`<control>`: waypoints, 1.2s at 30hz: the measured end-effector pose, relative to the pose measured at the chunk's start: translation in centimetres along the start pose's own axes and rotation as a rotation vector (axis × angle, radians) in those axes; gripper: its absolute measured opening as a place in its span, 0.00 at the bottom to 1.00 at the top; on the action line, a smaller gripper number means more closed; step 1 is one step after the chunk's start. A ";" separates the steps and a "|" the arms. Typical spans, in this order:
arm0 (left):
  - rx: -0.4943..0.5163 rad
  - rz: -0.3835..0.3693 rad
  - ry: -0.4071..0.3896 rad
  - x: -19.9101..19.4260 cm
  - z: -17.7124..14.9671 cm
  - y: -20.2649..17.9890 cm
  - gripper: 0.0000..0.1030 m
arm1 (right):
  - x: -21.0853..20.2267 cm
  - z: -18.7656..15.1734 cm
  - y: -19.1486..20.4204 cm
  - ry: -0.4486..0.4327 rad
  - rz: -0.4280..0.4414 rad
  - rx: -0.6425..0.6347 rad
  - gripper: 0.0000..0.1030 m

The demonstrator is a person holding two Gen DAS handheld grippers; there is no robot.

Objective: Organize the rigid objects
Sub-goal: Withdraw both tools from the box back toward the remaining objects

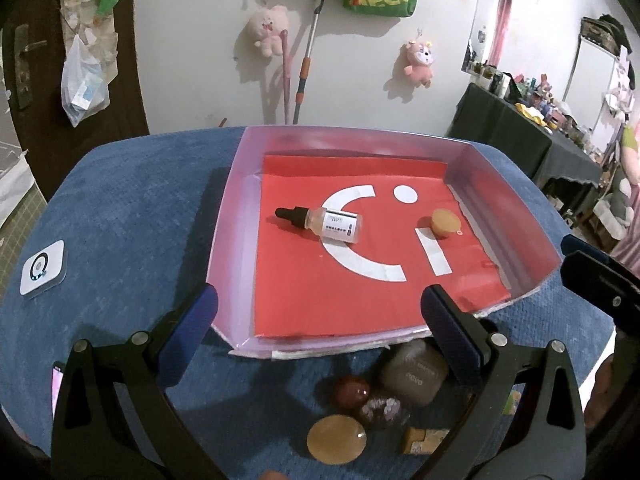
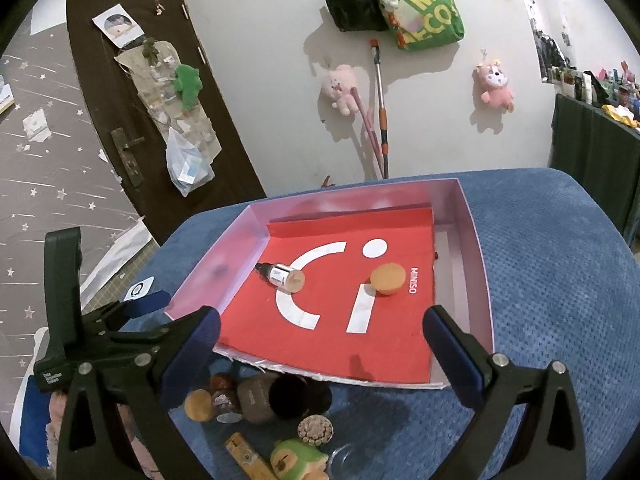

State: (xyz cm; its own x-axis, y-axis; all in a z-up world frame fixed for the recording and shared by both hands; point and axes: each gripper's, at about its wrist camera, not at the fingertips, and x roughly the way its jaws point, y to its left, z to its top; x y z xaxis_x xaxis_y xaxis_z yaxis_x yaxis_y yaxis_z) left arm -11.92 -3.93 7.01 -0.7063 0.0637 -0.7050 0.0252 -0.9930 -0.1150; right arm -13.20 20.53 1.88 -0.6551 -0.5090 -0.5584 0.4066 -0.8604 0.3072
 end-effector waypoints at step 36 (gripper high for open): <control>0.046 -0.011 0.004 -2.7 -5.5 -1.2 1.00 | -4.0 -7.0 3.2 -0.106 -0.048 -0.112 1.00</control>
State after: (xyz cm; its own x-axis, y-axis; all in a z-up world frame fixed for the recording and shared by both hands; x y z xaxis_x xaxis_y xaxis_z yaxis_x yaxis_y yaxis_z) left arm -6.14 -2.40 5.21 -0.7035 0.0751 -0.7067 -0.0152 -0.9958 -0.0906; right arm -4.85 19.93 -0.27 -0.7366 -0.4723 -0.4841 0.4379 -0.8786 0.1908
